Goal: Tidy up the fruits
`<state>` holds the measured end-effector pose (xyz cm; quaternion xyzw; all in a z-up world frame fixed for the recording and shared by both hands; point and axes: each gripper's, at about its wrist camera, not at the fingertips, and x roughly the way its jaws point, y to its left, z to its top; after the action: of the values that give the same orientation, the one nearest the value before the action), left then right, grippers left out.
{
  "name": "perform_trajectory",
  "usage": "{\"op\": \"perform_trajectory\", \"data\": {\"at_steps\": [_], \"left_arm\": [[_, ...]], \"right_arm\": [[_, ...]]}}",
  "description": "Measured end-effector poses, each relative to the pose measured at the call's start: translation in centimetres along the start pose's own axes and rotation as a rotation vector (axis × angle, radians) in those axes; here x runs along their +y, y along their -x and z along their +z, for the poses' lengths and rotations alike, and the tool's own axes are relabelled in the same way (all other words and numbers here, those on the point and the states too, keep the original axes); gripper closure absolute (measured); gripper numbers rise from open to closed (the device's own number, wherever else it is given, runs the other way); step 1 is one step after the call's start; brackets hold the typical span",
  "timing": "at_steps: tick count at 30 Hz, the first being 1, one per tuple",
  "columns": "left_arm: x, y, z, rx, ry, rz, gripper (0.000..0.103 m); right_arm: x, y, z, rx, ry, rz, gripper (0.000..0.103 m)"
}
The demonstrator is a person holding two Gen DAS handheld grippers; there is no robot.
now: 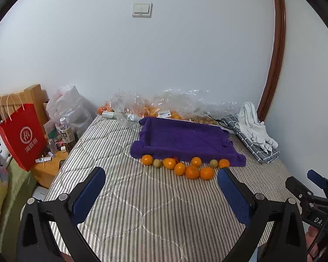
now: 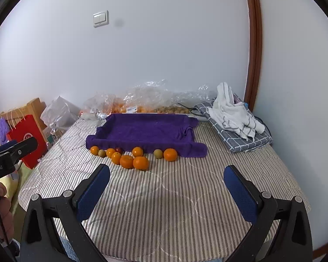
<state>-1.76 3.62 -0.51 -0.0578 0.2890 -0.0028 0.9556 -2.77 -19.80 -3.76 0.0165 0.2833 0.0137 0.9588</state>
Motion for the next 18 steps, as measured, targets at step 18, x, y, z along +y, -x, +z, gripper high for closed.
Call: {"op": "perform_trajectory", "data": {"at_steps": [18], "left_arm": [[-0.64, 0.01, -0.12, 0.001, -0.009, -0.014, 0.000]], "right_arm": [[-0.05, -0.01, -0.24, -0.010, -0.002, -0.013, 0.000]]}}
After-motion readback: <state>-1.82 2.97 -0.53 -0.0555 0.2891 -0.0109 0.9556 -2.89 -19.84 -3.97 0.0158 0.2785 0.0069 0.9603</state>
